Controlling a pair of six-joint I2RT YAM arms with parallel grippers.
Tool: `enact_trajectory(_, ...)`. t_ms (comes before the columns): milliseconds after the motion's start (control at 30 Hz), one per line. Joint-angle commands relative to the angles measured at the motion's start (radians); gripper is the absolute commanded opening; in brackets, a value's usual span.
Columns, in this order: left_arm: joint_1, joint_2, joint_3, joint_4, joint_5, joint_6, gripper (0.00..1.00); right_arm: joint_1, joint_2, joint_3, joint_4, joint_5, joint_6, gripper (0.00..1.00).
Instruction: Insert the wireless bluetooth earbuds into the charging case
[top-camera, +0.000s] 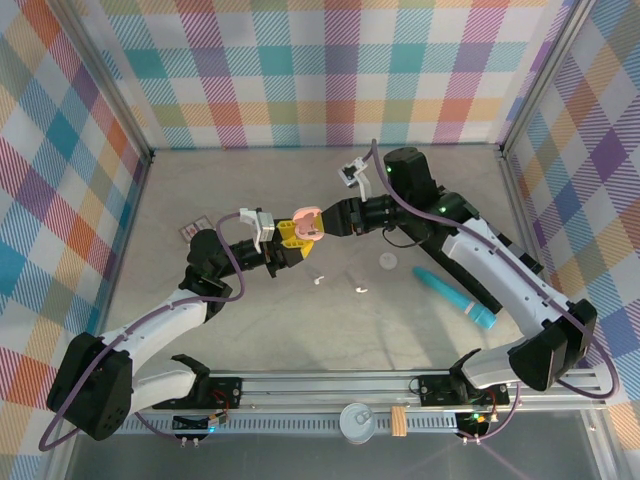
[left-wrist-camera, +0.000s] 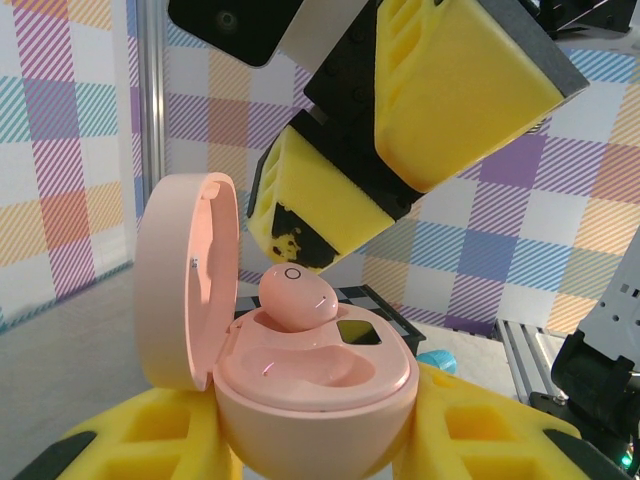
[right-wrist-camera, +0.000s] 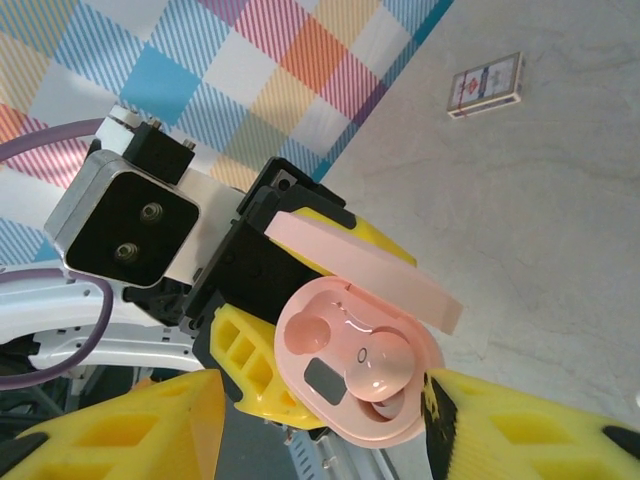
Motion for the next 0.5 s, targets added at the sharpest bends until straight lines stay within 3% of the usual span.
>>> enact_trajectory(0,0.008,-0.024,0.029,0.040,0.015,0.017,0.25,-0.001,0.034,0.042,0.022,-0.069,0.027,0.52)
enact_trajectory(233,0.008,-0.028,0.029,0.030,0.016,0.025,0.25,-0.001,0.041,0.038,0.046,-0.091,0.047,0.45)
enact_trajectory(467,0.008,-0.029,0.027,0.032,0.012,0.026,0.25,-0.001,0.038,0.047,0.015,-0.066,0.024,0.51)
